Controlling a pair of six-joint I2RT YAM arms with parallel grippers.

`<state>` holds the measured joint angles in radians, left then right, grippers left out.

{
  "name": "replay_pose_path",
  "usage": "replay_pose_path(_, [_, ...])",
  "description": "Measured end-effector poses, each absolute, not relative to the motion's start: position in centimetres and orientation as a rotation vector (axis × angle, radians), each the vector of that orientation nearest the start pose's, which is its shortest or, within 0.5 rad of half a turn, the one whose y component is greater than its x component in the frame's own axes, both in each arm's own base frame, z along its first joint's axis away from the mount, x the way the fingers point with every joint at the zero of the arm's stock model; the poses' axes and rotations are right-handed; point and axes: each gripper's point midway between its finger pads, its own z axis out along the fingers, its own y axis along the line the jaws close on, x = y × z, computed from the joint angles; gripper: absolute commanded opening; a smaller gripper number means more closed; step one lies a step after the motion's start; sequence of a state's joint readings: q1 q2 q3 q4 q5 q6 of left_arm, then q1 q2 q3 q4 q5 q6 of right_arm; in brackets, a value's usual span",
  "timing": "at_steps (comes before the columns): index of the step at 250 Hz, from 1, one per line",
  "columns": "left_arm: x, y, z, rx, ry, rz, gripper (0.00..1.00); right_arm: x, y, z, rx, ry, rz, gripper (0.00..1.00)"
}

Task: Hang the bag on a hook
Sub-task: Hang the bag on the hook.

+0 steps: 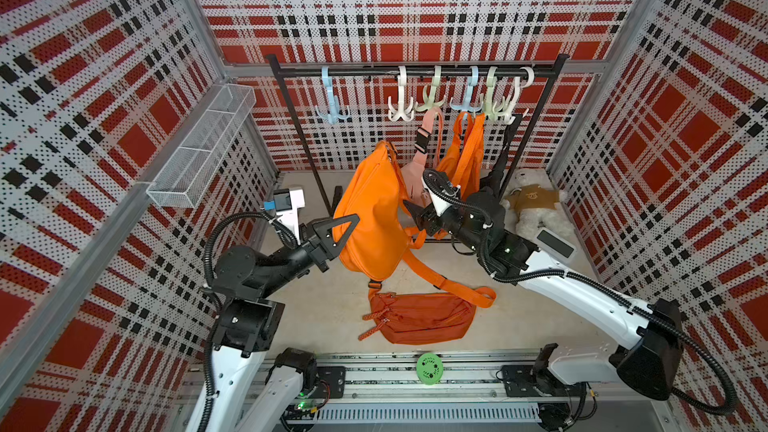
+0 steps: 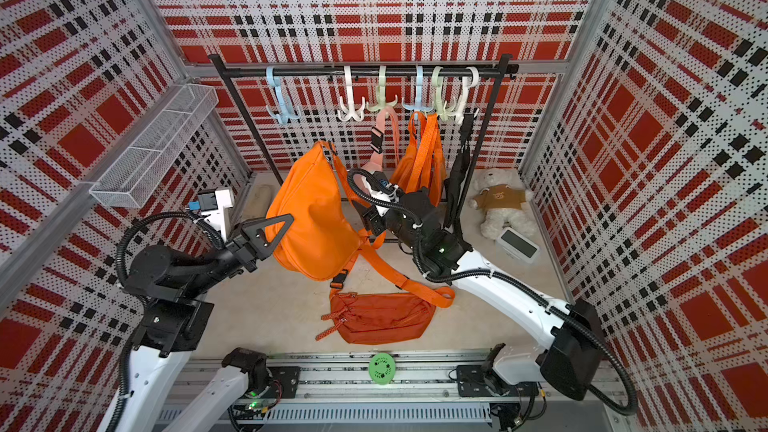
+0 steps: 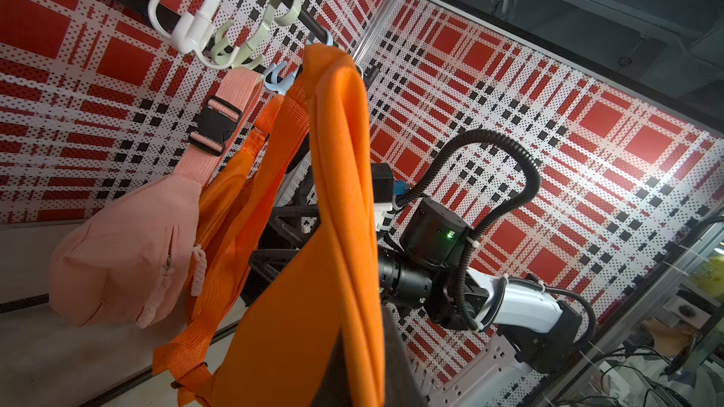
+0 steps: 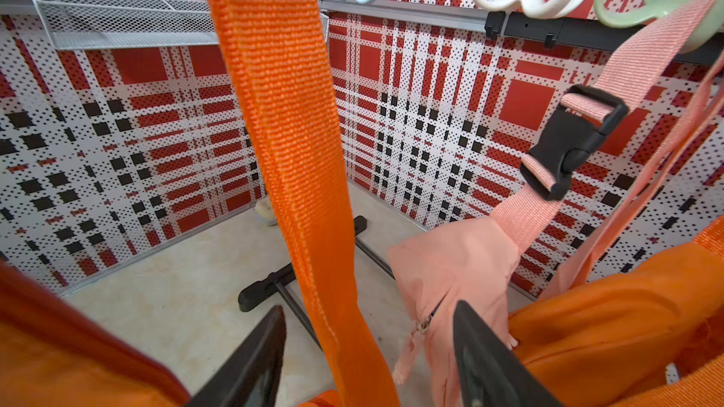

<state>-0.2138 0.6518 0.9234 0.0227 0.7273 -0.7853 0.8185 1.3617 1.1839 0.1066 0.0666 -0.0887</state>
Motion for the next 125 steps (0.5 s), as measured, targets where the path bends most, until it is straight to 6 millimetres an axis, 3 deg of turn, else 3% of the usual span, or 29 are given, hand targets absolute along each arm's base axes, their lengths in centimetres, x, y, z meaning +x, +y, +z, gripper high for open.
replay_pose_path(65, [19.2,-15.9,45.8,0.271,1.445,-1.296,0.0,33.2,35.6,36.1,-0.744,1.529,0.56,0.66])
replay_pose_path(76, [19.2,-15.8,45.9,0.271,1.439,-1.299,0.0,33.3,36.0,35.9,-0.752,1.532,0.571,0.51])
replay_pose_path(97, [19.2,-15.7,46.1,0.268,1.431,-1.296,0.0,33.6,36.3,35.4,-0.754,1.542,0.584,0.0])
replay_pose_path(125, [19.6,-15.1,46.1,0.246,1.429,-1.272,0.0,34.4,35.7,35.4,-0.719,1.559,0.601,0.0])
